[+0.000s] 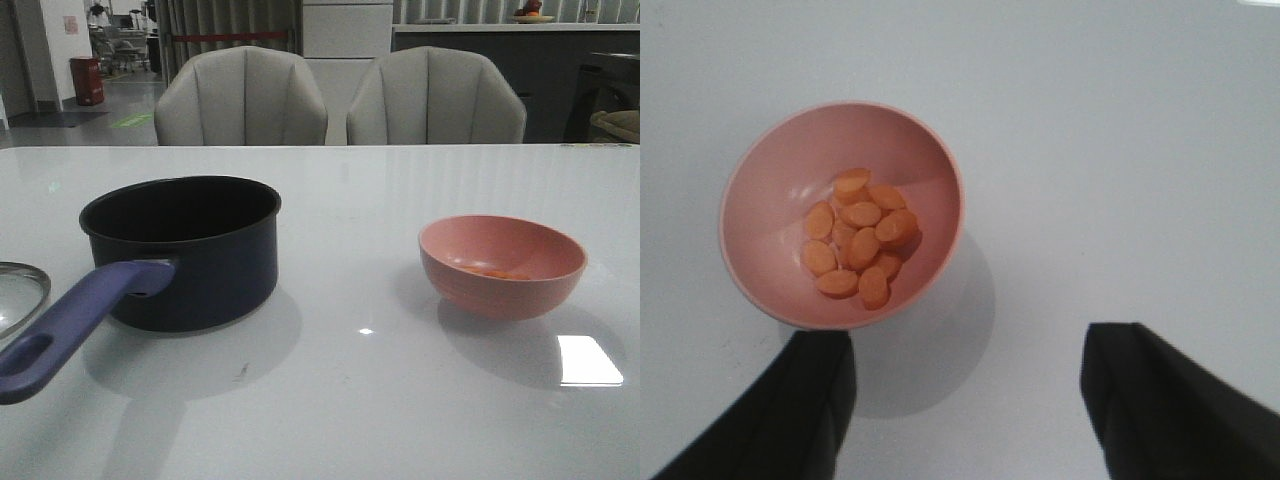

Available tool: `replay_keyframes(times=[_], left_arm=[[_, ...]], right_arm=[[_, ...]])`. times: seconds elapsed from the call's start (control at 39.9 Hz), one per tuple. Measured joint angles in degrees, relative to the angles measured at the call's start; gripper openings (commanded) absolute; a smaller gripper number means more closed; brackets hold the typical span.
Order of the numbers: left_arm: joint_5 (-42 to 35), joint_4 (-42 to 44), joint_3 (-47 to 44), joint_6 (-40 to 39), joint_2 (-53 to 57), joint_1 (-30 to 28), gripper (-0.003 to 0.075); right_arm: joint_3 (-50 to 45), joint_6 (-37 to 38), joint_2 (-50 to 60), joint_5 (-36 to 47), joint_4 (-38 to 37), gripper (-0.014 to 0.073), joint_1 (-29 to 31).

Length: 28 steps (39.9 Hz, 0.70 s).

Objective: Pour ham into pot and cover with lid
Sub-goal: 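Lower the right gripper to the pink bowl rim and grasp it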

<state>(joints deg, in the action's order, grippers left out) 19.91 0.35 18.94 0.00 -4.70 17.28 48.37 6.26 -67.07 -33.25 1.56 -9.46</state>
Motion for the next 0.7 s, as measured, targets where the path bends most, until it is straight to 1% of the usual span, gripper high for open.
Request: replay_keyframes(times=[0.18, 0.43, 0.63, 0.7], left_arm=[[0.00, 0.00, 0.00, 0.00, 0.00, 0.00, 0.0617], [0.00, 0.10, 0.00, 0.00, 0.00, 0.00, 0.0617], [0.00, 0.10, 0.00, 0.00, 0.00, 0.00, 0.0617], [0.00, 0.10, 0.00, 0.00, 0.00, 0.00, 0.0617]], right_arm=[[9.19, 0.00, -14.28, -4.60, 0.00, 0.0575, 0.00], [20.98, 0.14, -31.13, -10.08, 0.00, 0.0575, 0.00], [27.56, 0.14, -40.04, -12.19, 0.00, 0.0570, 0.00], [29.43, 0.14, -42.48, -12.53, 0.21, 0.0531, 0.00]])
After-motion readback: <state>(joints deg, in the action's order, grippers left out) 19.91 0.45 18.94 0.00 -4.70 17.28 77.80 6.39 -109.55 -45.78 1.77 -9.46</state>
